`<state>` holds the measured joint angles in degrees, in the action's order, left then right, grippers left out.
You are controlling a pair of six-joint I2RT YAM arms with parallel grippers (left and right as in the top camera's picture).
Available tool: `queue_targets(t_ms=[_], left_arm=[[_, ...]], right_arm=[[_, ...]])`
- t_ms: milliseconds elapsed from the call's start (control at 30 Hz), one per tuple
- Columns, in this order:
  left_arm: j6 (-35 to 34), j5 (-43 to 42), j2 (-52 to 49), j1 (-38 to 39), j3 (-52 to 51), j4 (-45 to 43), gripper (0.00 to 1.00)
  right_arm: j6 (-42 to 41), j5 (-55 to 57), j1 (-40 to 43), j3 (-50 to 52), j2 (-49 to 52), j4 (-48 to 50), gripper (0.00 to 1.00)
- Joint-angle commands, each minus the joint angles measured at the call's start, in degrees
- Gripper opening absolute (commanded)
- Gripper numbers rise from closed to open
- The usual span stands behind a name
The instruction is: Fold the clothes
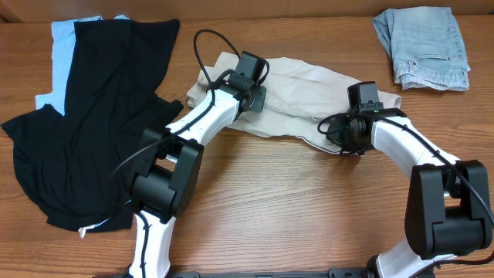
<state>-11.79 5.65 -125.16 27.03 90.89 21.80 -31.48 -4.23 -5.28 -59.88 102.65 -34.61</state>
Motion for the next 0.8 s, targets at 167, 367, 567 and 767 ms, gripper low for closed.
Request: queue_targets(t_ms=[167, 367, 567, 767], left_arm=[[-1.57, 7.21, -4.04, 0.28, -0.09, -20.57, 0.08], [-3.30, 9.88, -6.67, 0.26, -0.09, -25.09, 0.08], [-3.43, 13.94, -2.56, -0.09, 0.00, -22.69, 0.04], [-4.20, 13.77, 4.72, -1.73, 0.02, -17.29, 0.07]], right_arm=[[1.31, 0.04, 0.09, 0.24, 0.13, 3.19, 0.09], [2.36, 0.02, 0.20, 0.15, 0.13, 12.24, 0.12], [2.38, -0.96, 0.20, -4.94, 0.13, 17.44, 0.12], [0.61, 9.03, 0.20, -5.90, 0.96, 27.52, 0.13]])
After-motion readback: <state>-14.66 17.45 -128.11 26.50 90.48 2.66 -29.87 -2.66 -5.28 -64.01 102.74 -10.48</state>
